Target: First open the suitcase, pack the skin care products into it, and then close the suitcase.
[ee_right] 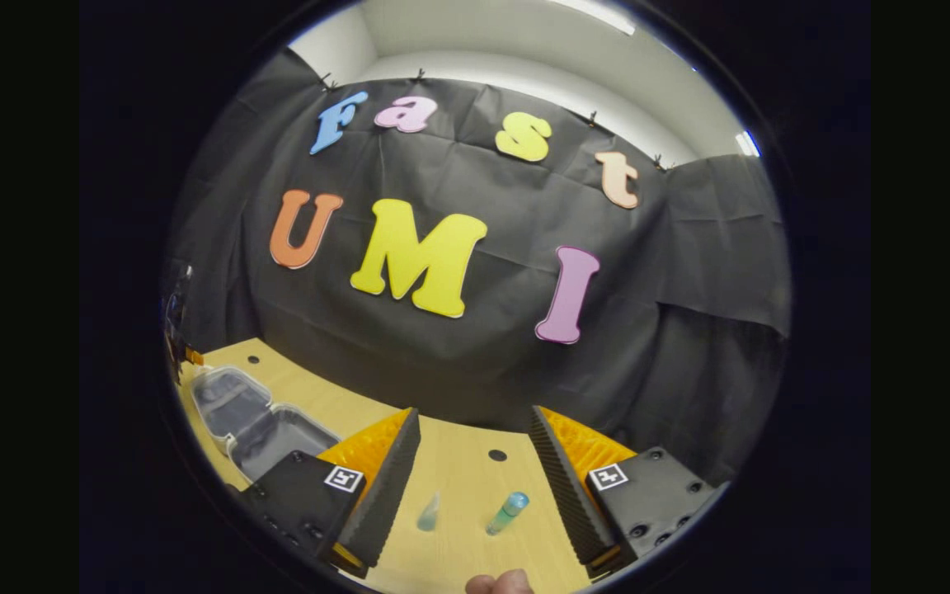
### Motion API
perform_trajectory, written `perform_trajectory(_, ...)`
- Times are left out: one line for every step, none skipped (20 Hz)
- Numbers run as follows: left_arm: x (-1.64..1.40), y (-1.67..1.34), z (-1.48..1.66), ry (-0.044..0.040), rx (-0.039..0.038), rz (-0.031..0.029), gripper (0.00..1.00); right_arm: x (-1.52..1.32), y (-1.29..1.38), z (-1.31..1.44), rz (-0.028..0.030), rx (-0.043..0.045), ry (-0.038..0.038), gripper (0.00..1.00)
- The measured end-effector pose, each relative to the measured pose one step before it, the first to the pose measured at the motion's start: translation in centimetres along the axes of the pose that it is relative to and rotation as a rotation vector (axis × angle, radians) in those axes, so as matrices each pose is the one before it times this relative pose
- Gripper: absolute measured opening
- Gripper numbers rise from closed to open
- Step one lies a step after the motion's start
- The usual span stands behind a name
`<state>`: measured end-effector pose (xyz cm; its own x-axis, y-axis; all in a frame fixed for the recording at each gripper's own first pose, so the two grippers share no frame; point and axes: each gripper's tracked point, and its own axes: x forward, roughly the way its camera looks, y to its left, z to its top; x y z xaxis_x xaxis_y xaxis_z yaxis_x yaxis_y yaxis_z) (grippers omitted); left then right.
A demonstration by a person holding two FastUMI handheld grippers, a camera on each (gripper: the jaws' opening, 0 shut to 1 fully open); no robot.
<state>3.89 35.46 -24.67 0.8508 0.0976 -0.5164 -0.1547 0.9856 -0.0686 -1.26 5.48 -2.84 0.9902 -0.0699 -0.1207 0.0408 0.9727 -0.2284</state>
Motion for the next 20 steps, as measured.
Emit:
perform_trajectory(-1.277,-1.098,1.350,-0.03597,0.03147,0.01574,0.99,0.127,-0.592,-0.338,-0.00582,0.01402,-0.00130,0.80)
perform_trajectory(-1.297,-1.835,1.570,-0.03172,0.02176,0.00152,0.98,0.154,-0.567,-0.454,-0.00328,0.01146,0.00135,0.81)
perform_trajectory(-1.140,-1.919,1.697,-0.04367,0.01133,-0.00024,0.98,0.151,-0.545,-0.608,-0.00082,0.00816,0.00949,0.80)
perform_trajectory(-1.199,-1.997,1.569,-0.03642,0.01042,-0.01728,0.98,0.135,-0.562,-0.624,0.00249,0.01252,0.00886,0.80)
perform_trajectory(-0.983,-2.192,1.230,-0.02374,0.00742,-0.01953,0.98,0.193,-0.794,-0.600,-0.00410,0.01178,0.01005,0.81)
perform_trajectory(-0.704,-2.886,0.641,-0.00890,0.01216,-0.02453,0.98,0.161,-0.954,-0.393,-0.00598,0.01404,0.00445,0.81)
perform_trajectory(-0.582,-3.028,0.790,-0.01691,0.01407,-0.01512,0.98,0.300,-1.314,-0.602,-0.00844,0.01253,0.00354,0.81)
perform_trajectory(-0.822,-3.259,1.003,-0.02131,-0.00290,-0.01940,0.98,0.145,-1.060,-0.592,-0.00835,0.00151,0.00574,0.80)
perform_trajectory(-0.466,-2.583,0.433,-0.01171,-0.00570,-0.01888,0.98,0.219,-0.957,-0.363,-0.00643,0.00053,0.00538,0.81)
perform_trajectory(-0.209,-2.558,0.436,-0.00320,0.00099,-0.02234,0.98,0.258,-0.890,-0.560,-0.00380,0.00505,0.00890,0.81)
perform_trajectory(-0.163,-2.760,0.161,-0.00477,-0.00031,-0.01956,0.98,0.160,-0.786,-0.547,-0.00015,0.00529,0.01072,0.80)
perform_trajectory(-0.146,-2.361,-0.237,0.00057,-0.00668,-0.02312,0.98,0.167,-0.712,-0.644,0.00025,-0.00071,0.00940,0.81)
perform_trajectory(-0.116,-2.117,-0.095,-0.00364,-0.01055,-0.00901,0.98,0.222,-0.642,-0.619,0.00473,-0.00230,0.01242,0.81)
perform_trajectory(0.291,-2.108,-0.155,0.00196,-0.01269,-0.01334,0.98,0.243,-0.481,-0.784,0.01089,-0.00196,0.01391,0.80)
perform_trajectory(0.261,-2.269,-0.562,0.00892,-0.00372,-0.01900,0.98,0.146,-0.419,-0.654,0.01321,-0.00253,0.01524,0.81)
perform_trajectory(0.298,-2.090,-0.828,0.01430,0.00023,-0.01670,0.98,0.184,-0.447,-0.713,0.01513,-0.00337,0.01475,0.81)
perform_trajectory(0.196,-2.122,-1.020,0.02135,-0.00109,-0.02340,0.98,0.181,-0.604,-0.443,0.00907,-0.00357,0.01163,0.81)
perform_trajectory(0.397,-2.215,-0.901,0.01856,0.00228,-0.02981,0.98,0.165,-0.706,-0.436,0.00805,-0.00022,0.00849,0.80)
perform_trajectory(0.508,-2.154,-0.777,0.01895,0.01002,-0.02622,0.98,0.281,-0.723,-0.457,0.00729,0.00147,0.01092,0.80)
perform_trajectory(0.560,-2.073,-0.910,0.01707,0.01443,-0.02296,0.98,0.355,-0.648,-0.595,0.00704,0.00042,0.01282,0.81)
